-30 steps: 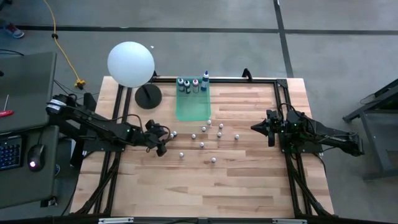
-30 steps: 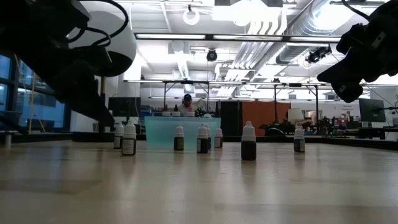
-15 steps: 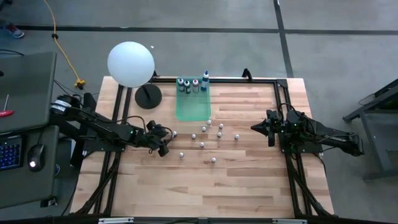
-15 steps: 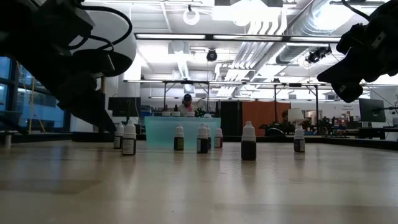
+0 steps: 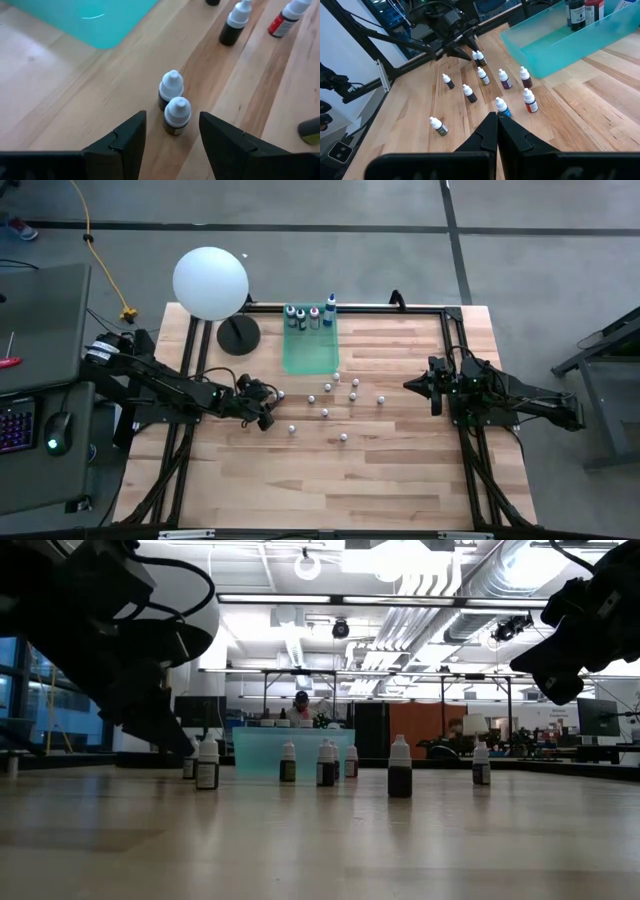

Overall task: Pick & Place food coloring
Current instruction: Put the small black food coloring bottle into the blue bin

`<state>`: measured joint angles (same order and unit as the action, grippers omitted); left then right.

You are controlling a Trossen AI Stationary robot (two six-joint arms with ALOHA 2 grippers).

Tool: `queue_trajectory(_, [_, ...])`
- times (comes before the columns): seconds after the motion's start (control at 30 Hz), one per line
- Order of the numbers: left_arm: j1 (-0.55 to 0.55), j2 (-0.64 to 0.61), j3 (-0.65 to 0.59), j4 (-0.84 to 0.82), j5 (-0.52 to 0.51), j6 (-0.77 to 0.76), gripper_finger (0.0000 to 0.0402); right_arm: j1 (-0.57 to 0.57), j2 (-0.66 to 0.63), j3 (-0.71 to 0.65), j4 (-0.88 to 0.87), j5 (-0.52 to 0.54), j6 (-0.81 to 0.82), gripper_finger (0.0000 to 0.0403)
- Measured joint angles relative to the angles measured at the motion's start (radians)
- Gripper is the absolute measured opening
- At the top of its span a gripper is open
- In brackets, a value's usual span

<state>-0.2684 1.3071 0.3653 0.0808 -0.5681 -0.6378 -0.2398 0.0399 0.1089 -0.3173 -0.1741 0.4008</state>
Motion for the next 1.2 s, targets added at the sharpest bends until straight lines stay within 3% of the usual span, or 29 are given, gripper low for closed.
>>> queue_trajectory(1.2, [0.000, 0.000, 0.000, 0.024, 0.009, 0.000, 0.0181, 0.000, 0.000, 0.000, 0.000, 0.000, 0.000, 0.0000])
